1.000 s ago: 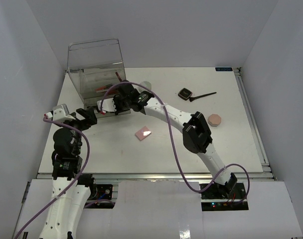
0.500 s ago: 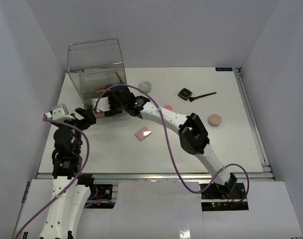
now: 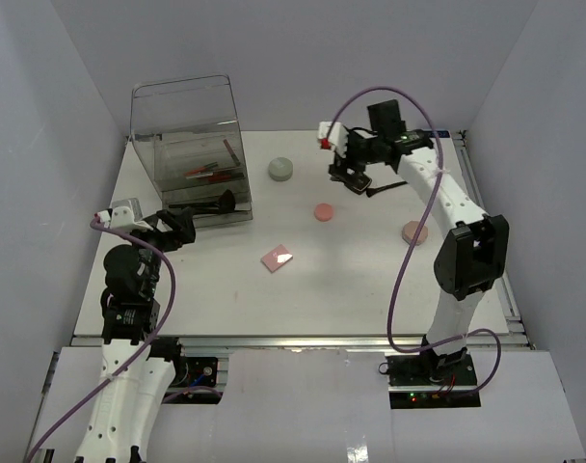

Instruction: Organize the makeup

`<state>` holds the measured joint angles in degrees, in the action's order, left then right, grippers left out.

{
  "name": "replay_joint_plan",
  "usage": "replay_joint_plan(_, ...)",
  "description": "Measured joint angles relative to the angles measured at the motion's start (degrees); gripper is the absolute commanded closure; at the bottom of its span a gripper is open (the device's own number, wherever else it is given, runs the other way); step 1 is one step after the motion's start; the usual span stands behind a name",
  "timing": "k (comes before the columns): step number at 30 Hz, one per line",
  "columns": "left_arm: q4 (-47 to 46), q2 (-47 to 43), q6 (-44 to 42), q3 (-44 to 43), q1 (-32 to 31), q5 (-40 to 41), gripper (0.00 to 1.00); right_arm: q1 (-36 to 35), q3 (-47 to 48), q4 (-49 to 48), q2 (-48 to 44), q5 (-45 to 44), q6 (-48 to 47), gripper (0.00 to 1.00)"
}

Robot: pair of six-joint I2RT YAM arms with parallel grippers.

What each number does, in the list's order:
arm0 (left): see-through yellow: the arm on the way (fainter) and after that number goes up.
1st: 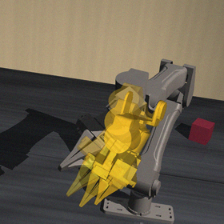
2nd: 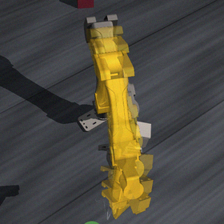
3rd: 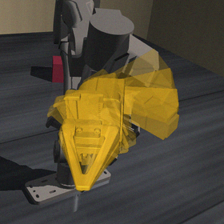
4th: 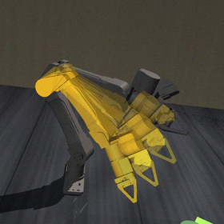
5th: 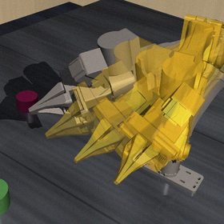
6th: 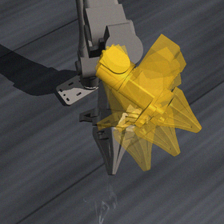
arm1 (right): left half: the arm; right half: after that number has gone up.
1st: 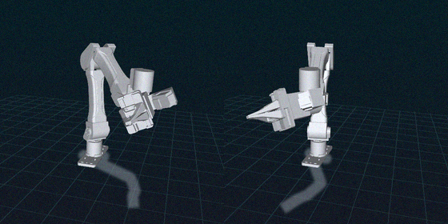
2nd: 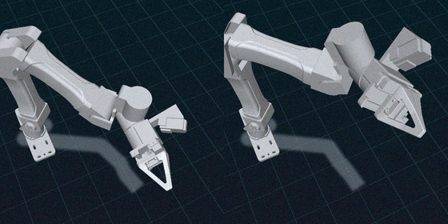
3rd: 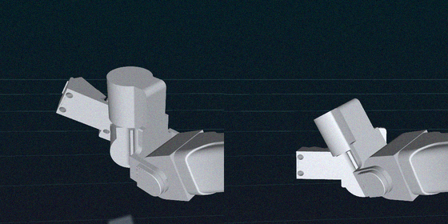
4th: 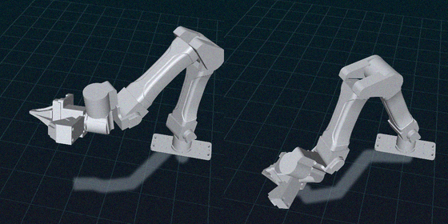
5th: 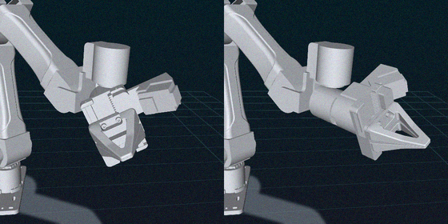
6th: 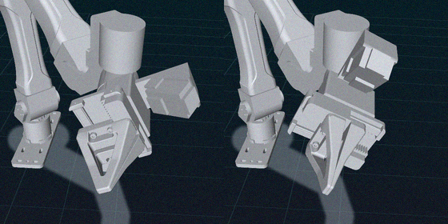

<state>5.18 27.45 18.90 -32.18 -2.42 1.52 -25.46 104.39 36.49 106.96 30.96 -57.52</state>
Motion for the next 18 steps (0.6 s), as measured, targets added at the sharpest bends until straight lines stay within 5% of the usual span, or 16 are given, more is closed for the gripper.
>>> replay_joint_plan(7,-0.29,1.54,-0.07,0.00,0.00,-3.87,0.02,19.49,-11.98,8.56,1.73,-0.10,-16.01,0.10)
replay_joint_plan(18,-0.41,2.10,-0.44,0.00,0.00,-4.55,0.02,23.08,10.27,12.55,22.73,-11.36,-28.60,0.26)
